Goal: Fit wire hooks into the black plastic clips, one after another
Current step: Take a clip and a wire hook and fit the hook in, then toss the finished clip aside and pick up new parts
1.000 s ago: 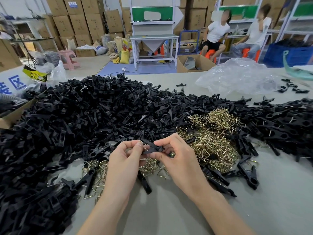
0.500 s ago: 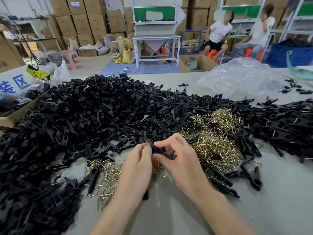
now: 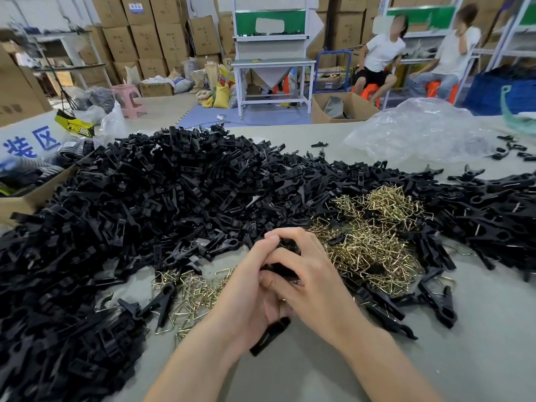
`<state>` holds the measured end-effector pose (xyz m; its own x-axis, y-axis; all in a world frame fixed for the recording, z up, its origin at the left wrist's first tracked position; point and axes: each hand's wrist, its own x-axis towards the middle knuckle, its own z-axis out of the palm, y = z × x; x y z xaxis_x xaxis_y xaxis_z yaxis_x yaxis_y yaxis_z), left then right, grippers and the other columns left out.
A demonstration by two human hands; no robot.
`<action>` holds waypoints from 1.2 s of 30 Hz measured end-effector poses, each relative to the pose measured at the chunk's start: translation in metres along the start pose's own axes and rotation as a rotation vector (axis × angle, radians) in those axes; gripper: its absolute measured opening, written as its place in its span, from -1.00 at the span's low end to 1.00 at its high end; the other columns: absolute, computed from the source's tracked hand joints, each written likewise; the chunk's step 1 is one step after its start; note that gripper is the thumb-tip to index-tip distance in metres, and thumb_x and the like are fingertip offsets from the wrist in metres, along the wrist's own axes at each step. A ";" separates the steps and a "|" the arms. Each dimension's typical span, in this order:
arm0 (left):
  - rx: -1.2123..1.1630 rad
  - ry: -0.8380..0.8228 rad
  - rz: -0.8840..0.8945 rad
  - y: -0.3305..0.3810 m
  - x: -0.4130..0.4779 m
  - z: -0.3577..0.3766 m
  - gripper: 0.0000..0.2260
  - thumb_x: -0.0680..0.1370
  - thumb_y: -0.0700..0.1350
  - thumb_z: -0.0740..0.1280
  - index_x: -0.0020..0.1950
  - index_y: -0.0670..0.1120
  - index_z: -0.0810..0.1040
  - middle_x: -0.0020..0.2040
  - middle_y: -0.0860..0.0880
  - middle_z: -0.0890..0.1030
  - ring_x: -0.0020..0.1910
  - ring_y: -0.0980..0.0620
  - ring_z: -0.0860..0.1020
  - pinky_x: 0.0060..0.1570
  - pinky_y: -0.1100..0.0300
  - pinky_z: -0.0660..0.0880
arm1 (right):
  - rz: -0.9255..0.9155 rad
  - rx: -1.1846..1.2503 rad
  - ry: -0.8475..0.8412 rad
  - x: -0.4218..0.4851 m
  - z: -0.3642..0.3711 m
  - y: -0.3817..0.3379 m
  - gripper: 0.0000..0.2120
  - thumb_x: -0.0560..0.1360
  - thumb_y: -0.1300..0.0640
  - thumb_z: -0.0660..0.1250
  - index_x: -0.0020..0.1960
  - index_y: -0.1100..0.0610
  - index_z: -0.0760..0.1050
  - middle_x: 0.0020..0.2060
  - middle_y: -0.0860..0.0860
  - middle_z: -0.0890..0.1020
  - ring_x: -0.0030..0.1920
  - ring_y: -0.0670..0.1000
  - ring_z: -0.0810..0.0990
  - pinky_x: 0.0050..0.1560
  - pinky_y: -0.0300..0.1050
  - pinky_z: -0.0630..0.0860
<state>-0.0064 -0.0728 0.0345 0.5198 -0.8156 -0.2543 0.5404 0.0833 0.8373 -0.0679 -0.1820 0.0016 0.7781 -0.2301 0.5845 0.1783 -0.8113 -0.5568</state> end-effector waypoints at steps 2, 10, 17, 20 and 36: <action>-0.056 0.023 0.001 0.000 -0.001 0.000 -0.67 0.63 0.07 0.21 0.25 -0.10 0.56 0.05 -0.14 0.70 0.00 -0.06 0.69 -0.11 0.08 0.63 | -0.002 0.007 -0.016 -0.001 0.002 0.001 -0.77 0.57 -0.15 0.28 0.06 -0.03 0.59 0.25 -0.19 0.45 0.30 -0.14 0.38 0.30 -0.24 0.34; -0.141 0.070 0.018 -0.002 0.003 -0.003 -0.76 0.61 -0.01 0.26 -0.01 -0.04 0.71 0.02 -0.15 0.70 0.01 -0.07 0.69 0.04 0.06 0.63 | 0.001 0.019 -0.055 -0.002 0.006 0.002 -0.81 0.58 -0.14 0.28 0.06 -0.06 0.51 0.23 -0.20 0.43 0.26 -0.14 0.39 0.23 -0.20 0.38; -0.103 0.005 0.054 -0.002 0.004 -0.009 -0.76 0.54 0.04 0.33 -0.01 -0.05 0.74 0.04 -0.13 0.69 -0.02 -0.02 0.68 0.00 0.09 0.64 | -0.045 -0.058 -0.017 -0.002 0.003 0.000 -0.78 0.61 -0.12 0.26 0.12 -0.03 0.56 0.24 -0.15 0.47 0.23 -0.11 0.42 0.22 -0.19 0.41; -0.043 0.020 0.128 -0.002 0.006 -0.012 -0.64 0.52 0.10 0.33 0.09 -0.15 0.68 -0.02 -0.14 0.67 -0.12 0.01 0.63 -0.11 0.12 0.61 | -0.069 -0.086 0.025 -0.004 -0.005 -0.002 -0.80 0.60 -0.04 0.31 0.16 -0.02 0.60 0.19 -0.15 0.52 0.23 -0.10 0.46 0.25 -0.24 0.41; 0.502 0.498 0.545 -0.005 -0.001 -0.022 -0.77 0.67 -0.09 0.21 0.01 0.08 0.66 -0.12 0.04 0.70 -0.19 0.07 0.64 -0.15 0.16 0.48 | 0.508 1.130 1.107 0.049 -0.177 0.030 -0.57 0.54 0.24 0.44 0.36 0.31 0.43 0.02 0.06 0.70 -0.05 -0.06 0.70 0.06 -0.24 0.63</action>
<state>0.0049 -0.0599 0.0194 0.9101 -0.3830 0.1580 -0.1585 0.0306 0.9869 -0.1306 -0.3123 0.1181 0.2017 -0.9779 0.0553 0.7597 0.1205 -0.6390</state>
